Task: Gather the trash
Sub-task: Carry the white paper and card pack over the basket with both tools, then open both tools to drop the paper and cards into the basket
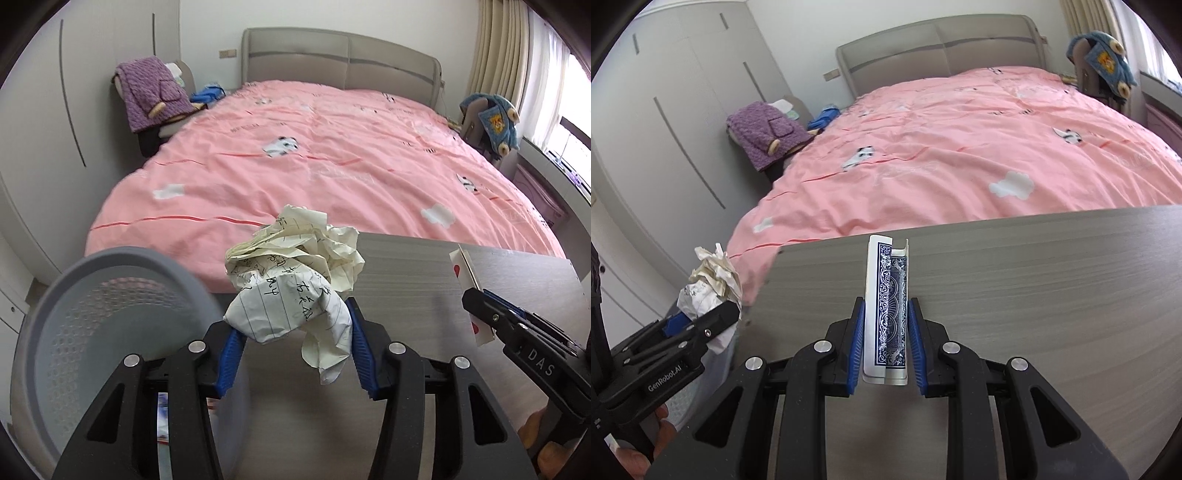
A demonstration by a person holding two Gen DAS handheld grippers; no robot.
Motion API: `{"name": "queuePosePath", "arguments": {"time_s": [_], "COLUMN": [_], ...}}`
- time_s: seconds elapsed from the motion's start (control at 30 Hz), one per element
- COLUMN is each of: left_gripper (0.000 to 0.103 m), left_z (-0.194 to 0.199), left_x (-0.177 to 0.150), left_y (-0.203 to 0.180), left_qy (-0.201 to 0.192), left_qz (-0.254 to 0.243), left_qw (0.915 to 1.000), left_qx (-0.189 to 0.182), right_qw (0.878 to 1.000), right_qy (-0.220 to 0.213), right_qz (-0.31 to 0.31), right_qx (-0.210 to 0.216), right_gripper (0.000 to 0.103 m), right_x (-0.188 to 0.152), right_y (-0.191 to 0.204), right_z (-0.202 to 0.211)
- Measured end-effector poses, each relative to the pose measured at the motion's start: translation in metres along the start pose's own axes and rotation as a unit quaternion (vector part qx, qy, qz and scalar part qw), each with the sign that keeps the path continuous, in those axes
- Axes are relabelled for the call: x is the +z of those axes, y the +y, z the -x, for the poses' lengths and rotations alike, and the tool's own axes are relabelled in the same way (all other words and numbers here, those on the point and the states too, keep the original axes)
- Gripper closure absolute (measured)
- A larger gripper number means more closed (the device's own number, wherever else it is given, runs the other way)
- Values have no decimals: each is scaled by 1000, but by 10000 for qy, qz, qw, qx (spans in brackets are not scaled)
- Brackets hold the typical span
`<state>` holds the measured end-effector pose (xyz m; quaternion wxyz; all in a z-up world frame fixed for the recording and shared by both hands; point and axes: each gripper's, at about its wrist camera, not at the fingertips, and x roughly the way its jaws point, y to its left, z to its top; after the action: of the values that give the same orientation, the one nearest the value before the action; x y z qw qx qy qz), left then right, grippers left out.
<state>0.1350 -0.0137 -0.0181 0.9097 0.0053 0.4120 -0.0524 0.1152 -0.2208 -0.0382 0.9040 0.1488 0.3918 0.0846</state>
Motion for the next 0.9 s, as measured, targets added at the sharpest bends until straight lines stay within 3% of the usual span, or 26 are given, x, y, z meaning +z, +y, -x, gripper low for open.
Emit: {"name": "queuePosePath", "arguments": {"time_s": [0.23,0.5,0.67,0.9], "left_gripper": [53,53,53,50], "left_z": [34,46,46,48], "left_x": [-15,-43,-51,-54], "left_y": [56,127,154,169], "left_qy": [-174,-2,60,21], "left_qz": [257,616,809,933], "left_qw": [9989,9933,9909,9896], "left_qx": [352,977,1074,1091], "right_qw": [9976,9871,9808,9771], "right_qy": [-37,315,540,607], "right_qz": [517,1159,1424,1586], "right_qx": [457,1061,1221,1285], "right_gripper": [80,80,80,78], "right_x": [-5,-26,-37,-39], "right_y": [65,145,181,199], "right_z": [8,-11,-25,-33]}}
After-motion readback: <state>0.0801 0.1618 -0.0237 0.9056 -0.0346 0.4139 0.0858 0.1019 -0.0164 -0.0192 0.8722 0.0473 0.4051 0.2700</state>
